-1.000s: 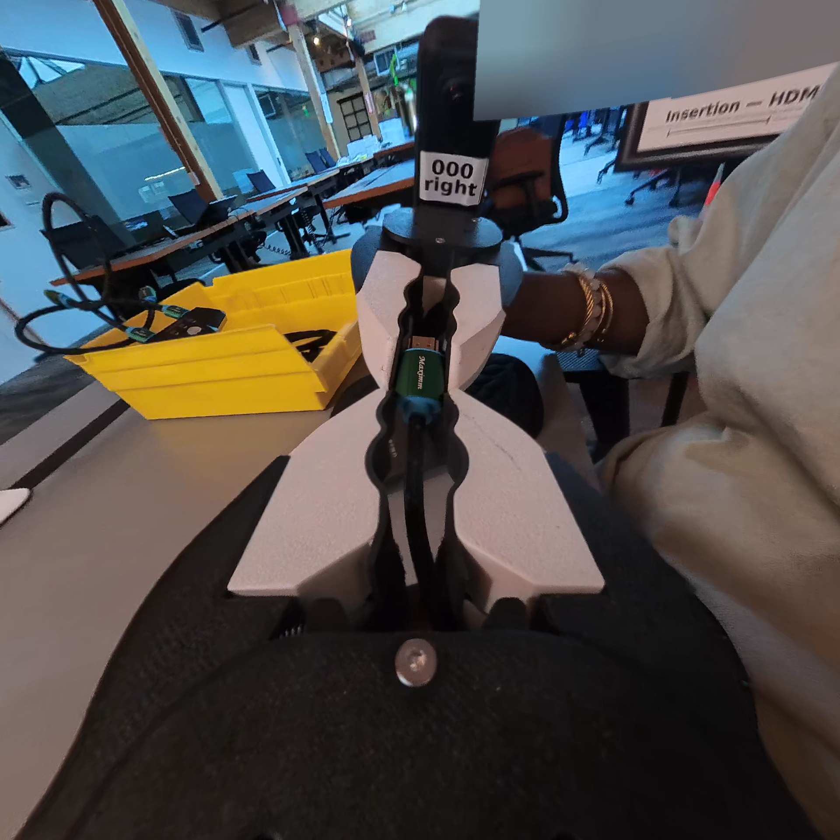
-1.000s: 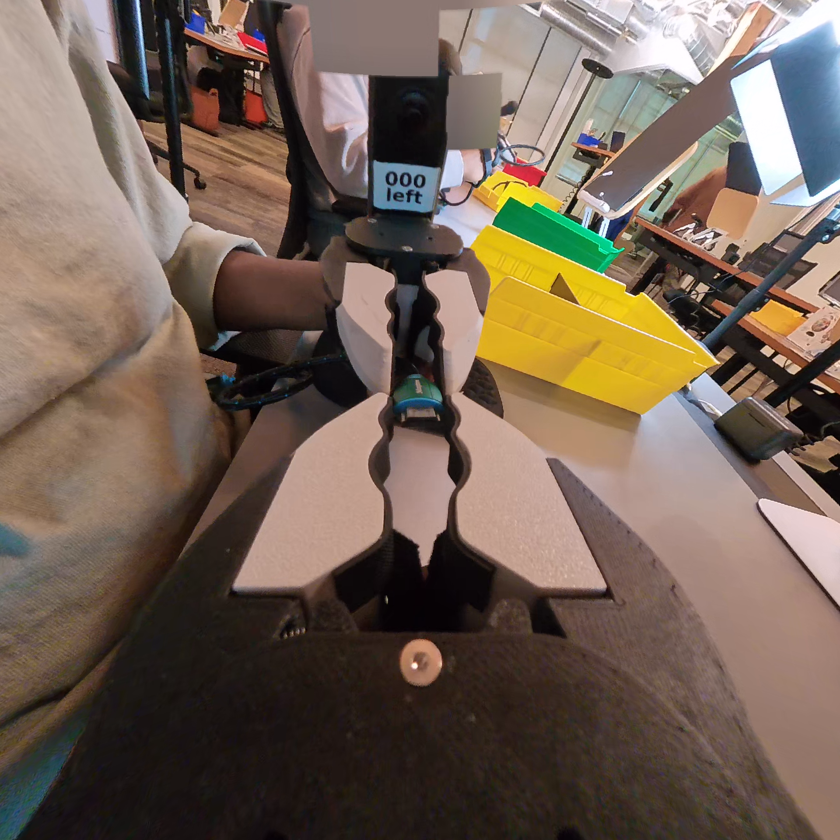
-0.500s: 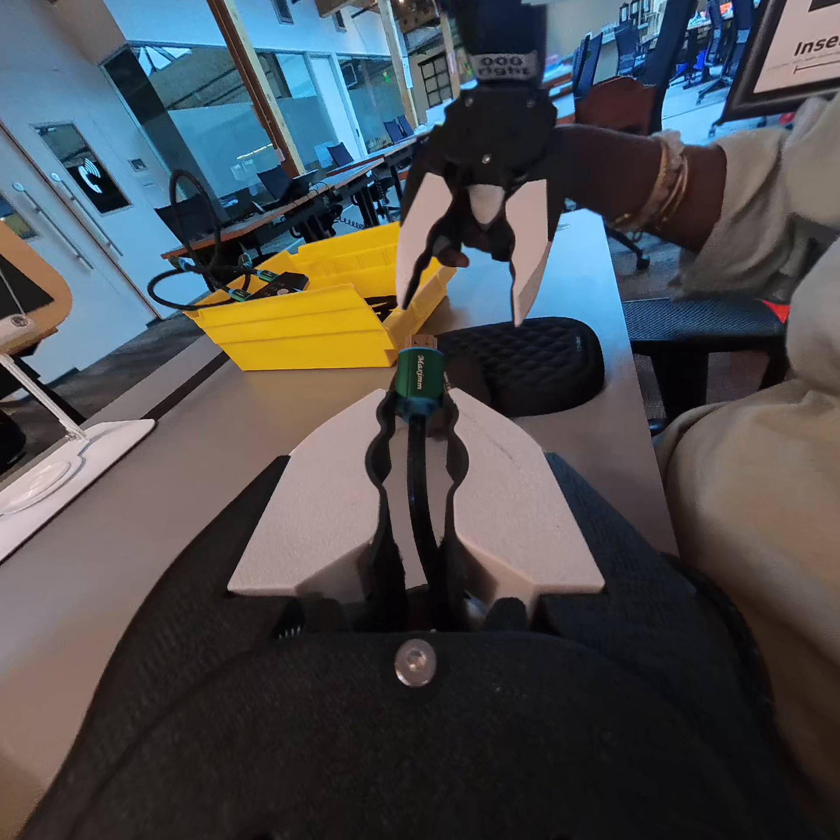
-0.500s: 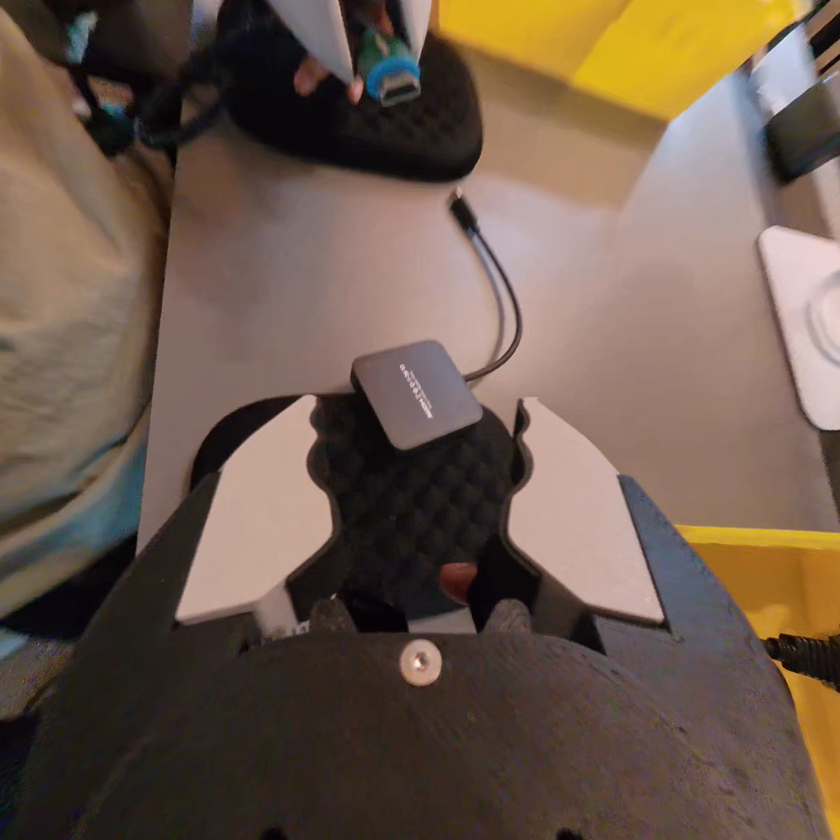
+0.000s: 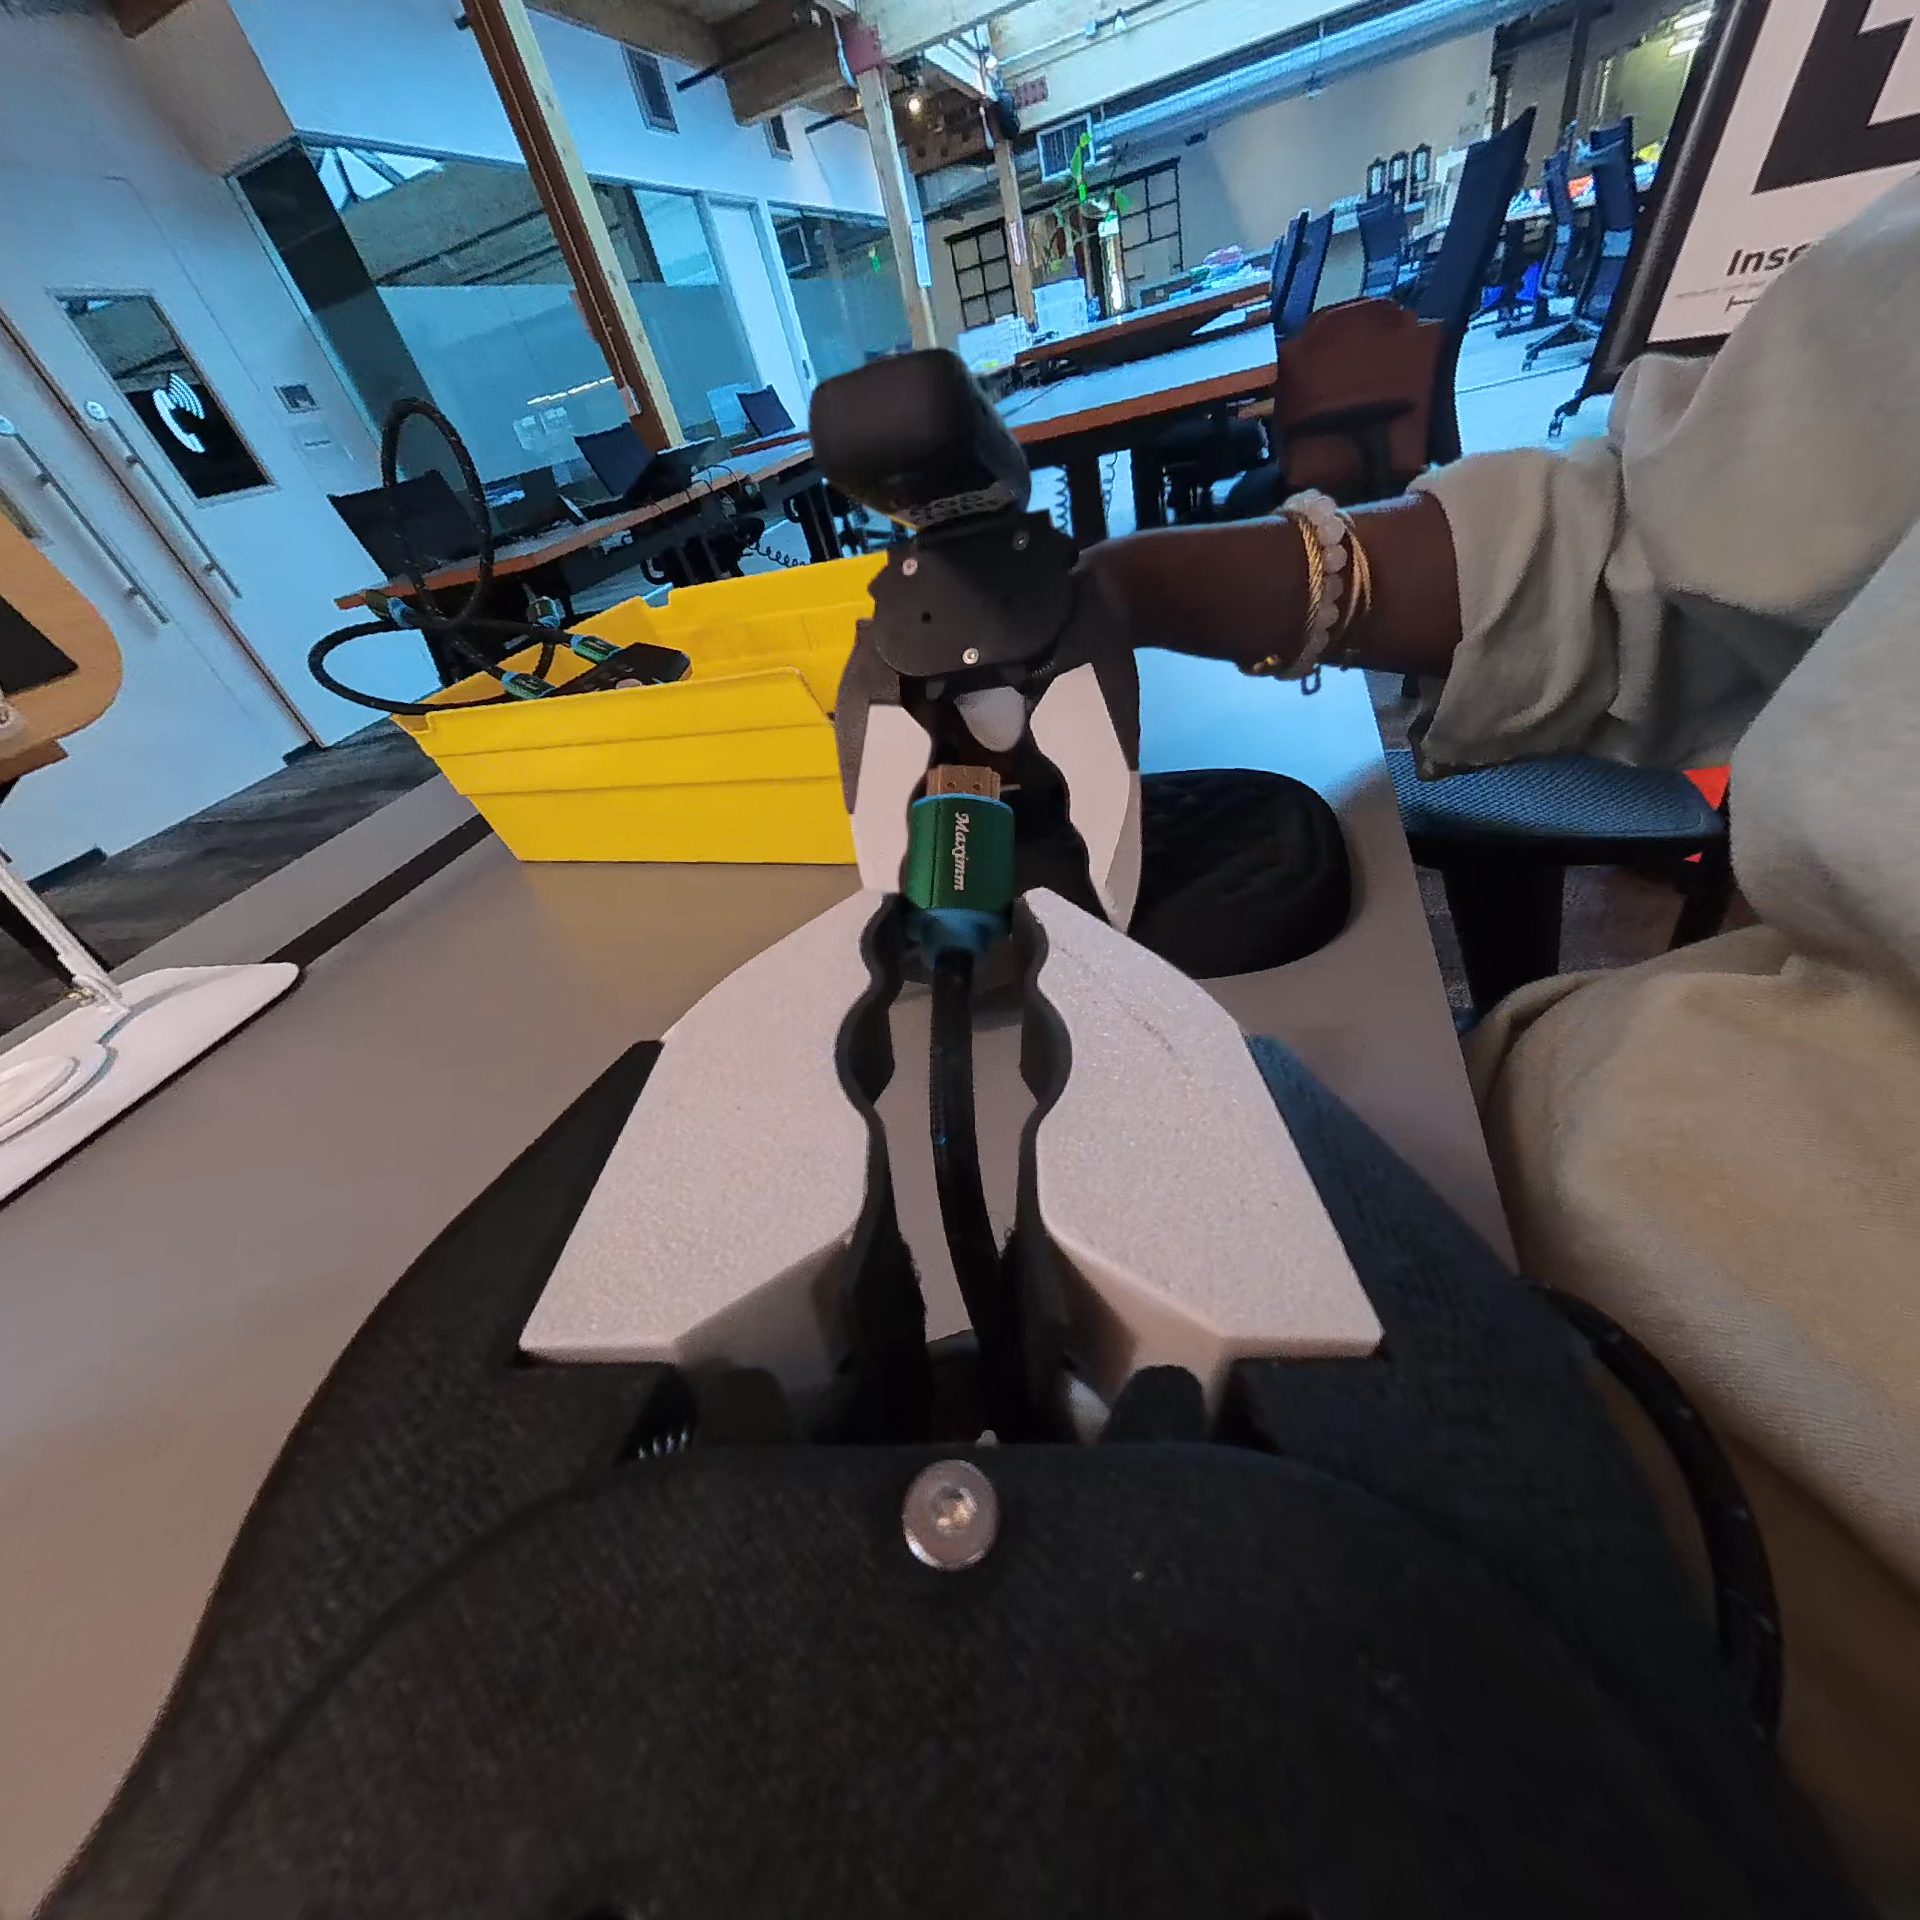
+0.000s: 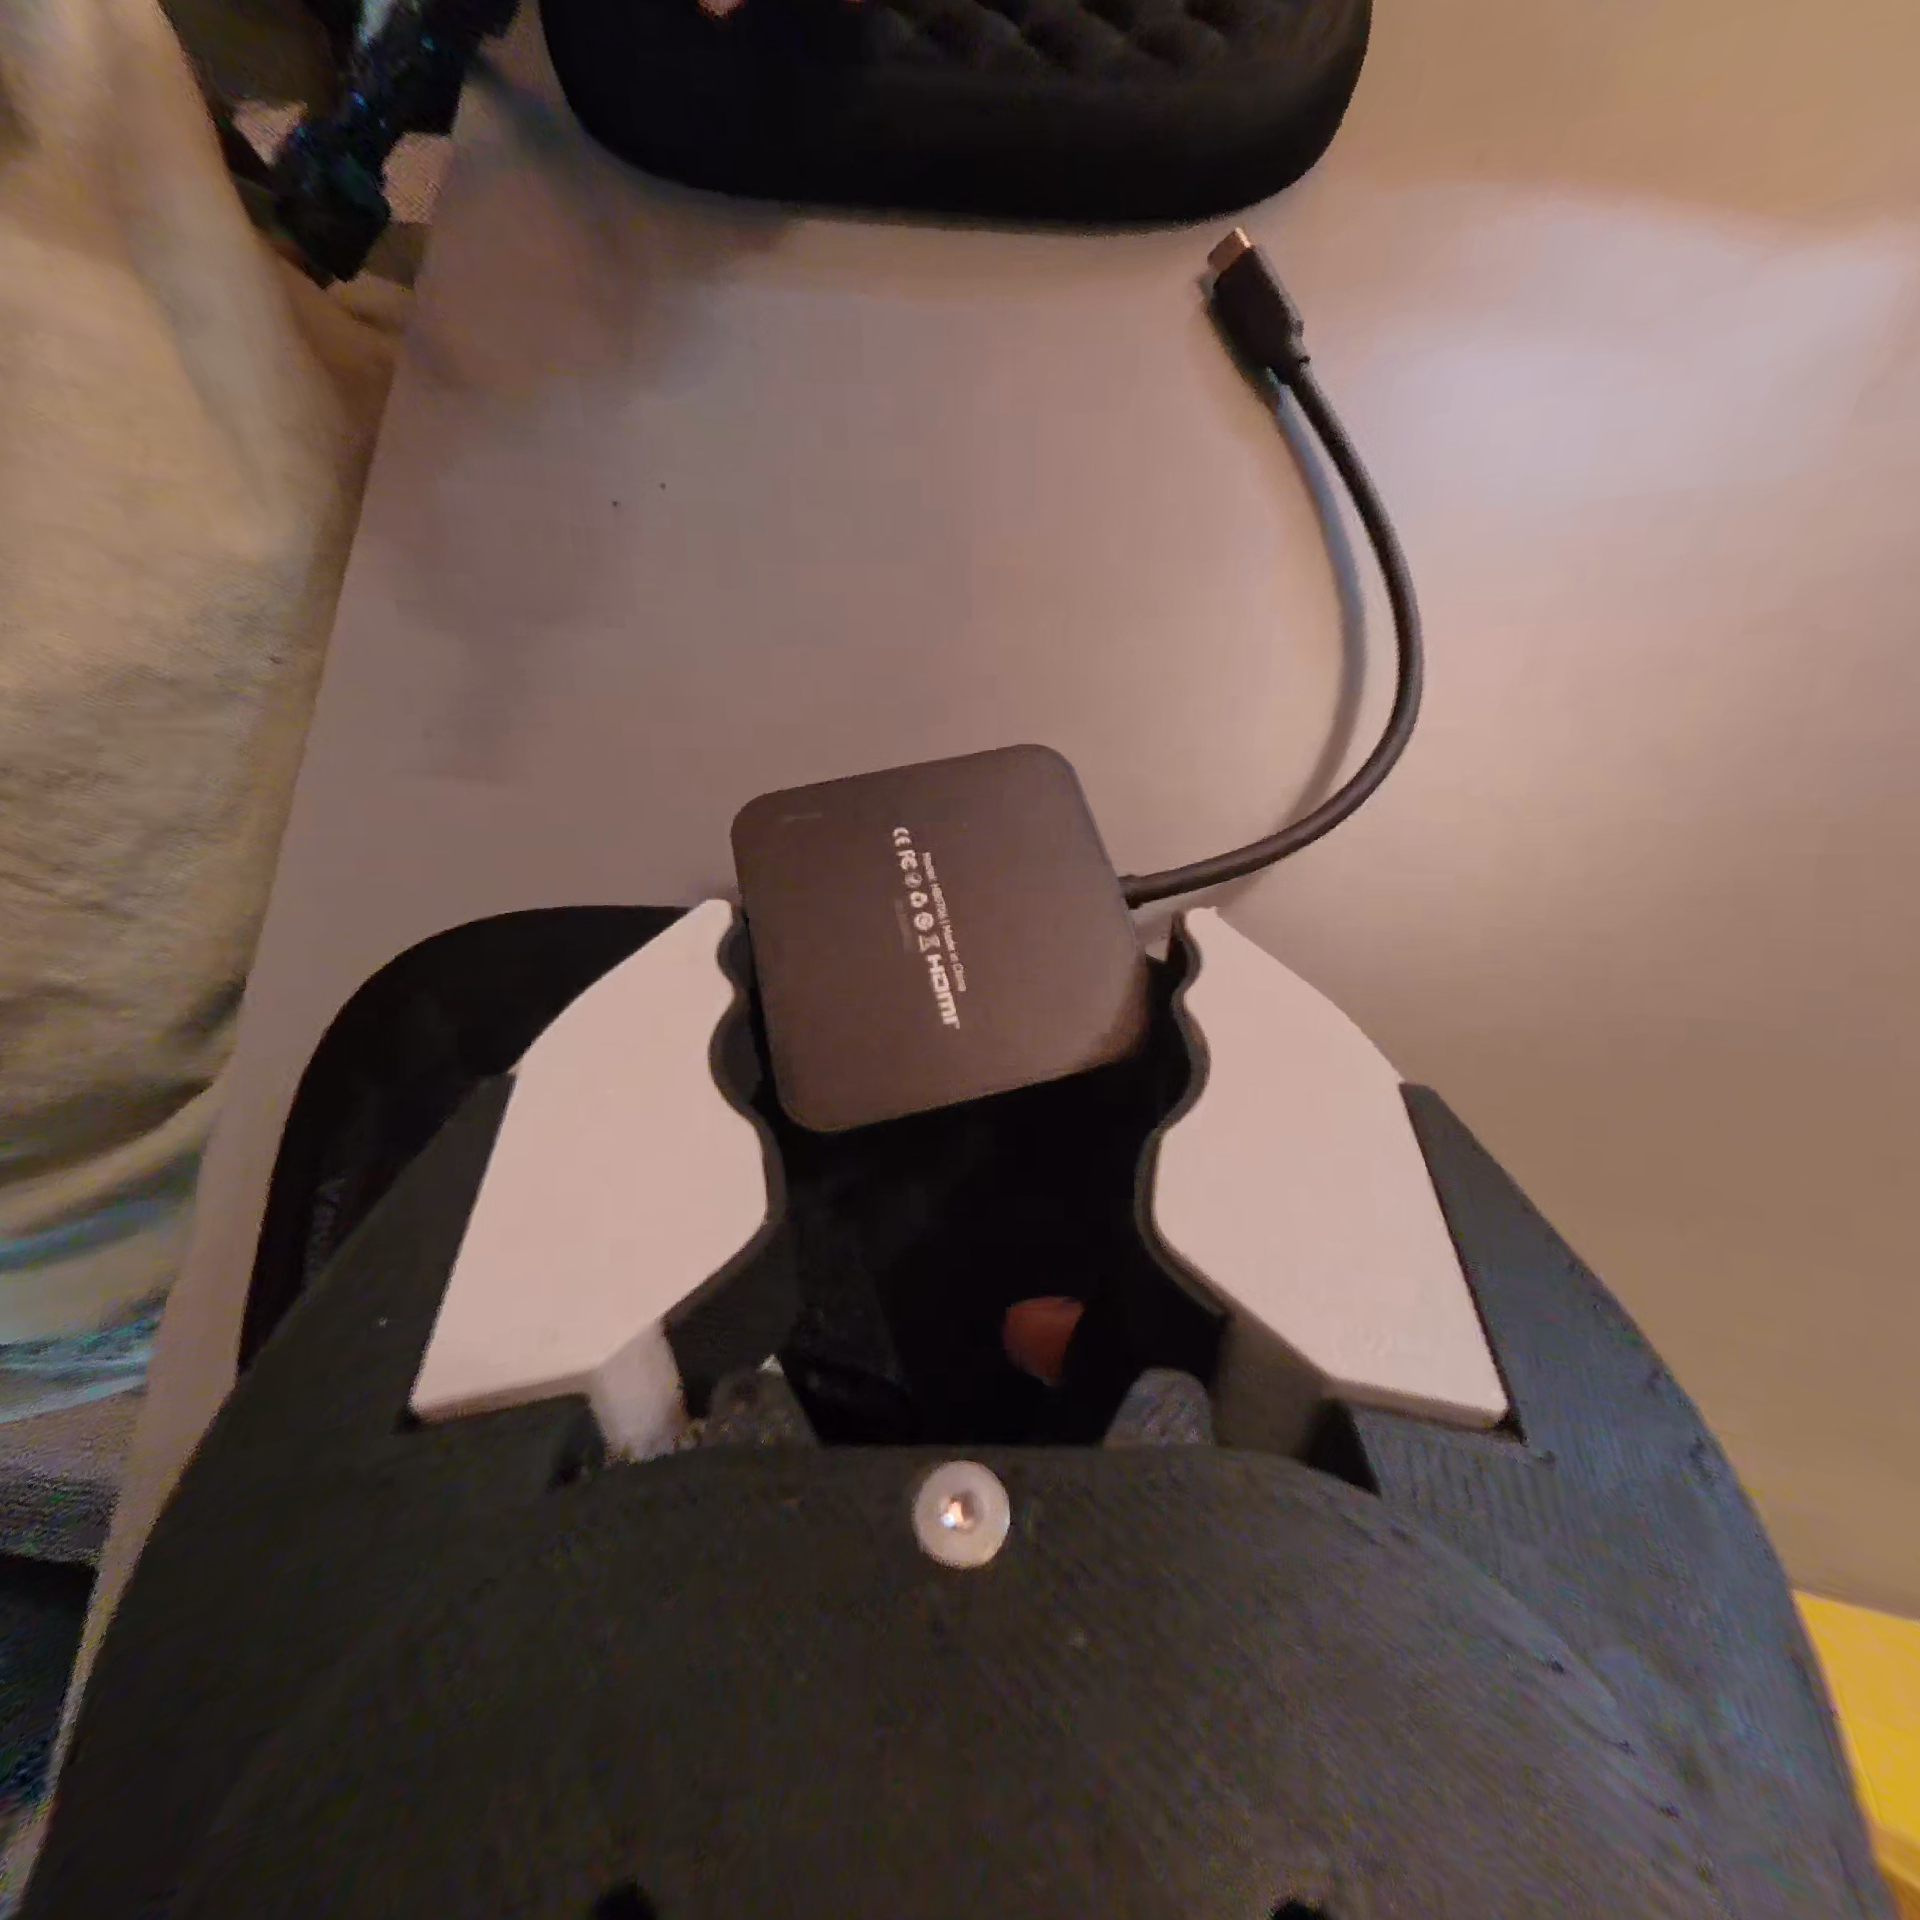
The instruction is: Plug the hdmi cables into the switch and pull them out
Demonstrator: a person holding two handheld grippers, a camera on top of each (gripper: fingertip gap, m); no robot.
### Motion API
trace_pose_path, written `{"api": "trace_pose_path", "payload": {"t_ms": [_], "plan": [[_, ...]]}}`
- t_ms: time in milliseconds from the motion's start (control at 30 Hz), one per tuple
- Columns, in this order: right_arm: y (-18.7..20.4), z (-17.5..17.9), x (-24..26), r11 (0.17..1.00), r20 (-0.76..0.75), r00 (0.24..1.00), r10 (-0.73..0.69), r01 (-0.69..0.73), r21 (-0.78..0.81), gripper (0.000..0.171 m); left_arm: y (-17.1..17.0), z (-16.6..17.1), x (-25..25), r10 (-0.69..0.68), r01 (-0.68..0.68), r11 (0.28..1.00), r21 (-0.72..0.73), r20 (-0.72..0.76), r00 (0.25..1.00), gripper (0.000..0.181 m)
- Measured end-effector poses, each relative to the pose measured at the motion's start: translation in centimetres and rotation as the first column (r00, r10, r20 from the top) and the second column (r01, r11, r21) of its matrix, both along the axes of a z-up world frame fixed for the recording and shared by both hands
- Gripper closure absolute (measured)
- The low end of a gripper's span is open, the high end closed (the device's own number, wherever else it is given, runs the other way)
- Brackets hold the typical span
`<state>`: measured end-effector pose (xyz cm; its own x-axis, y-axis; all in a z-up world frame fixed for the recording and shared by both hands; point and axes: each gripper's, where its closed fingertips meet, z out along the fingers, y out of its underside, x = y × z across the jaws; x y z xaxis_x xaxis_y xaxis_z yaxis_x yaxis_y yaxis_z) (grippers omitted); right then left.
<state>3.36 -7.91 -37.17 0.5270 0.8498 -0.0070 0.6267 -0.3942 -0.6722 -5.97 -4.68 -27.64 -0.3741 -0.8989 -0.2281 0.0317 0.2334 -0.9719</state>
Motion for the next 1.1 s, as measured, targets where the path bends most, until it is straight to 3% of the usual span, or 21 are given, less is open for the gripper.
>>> {"api": "trace_pose_path", "payload": {"t_ms": [133,333,567,767,1100], "plan": [[0.1,0.4,-0.2,0.998,-0.059,0.998,-0.034,0.037,0.059,0.095,0.0,-1.0,0.7,0.043,-0.040,0.998,0.052,-0.060,0.997,0.162],[-0.4,4.2,0.0,0.954,-0.248,0.960,-0.129,0.188,0.232,0.096,-0.1,-3.4,2.0,0.080,-0.052,0.990,0.131,-0.221,0.972,0.161],[0.0,5.0,-0.5,0.896,-0.182,0.959,-0.219,0.271,0.350,0.096,-0.2,-4.4,2.4,0.095,-0.049,0.985,0.166,-0.284,0.954,0.161],[0.8,5.7,-1.9,0.871,-0.177,0.970,-0.164,0.227,0.436,0.096,-0.6,-4.4,2.1,0.029,0.005,0.994,0.111,-0.304,0.952,0.161],[1.4,5.6,-2.9,0.873,-0.178,0.975,-0.133,0.200,0.445,0.096,-0.8,-4.6,2.0,0.016,0.020,0.993,0.116,-0.307,0.952,0.161]]}}
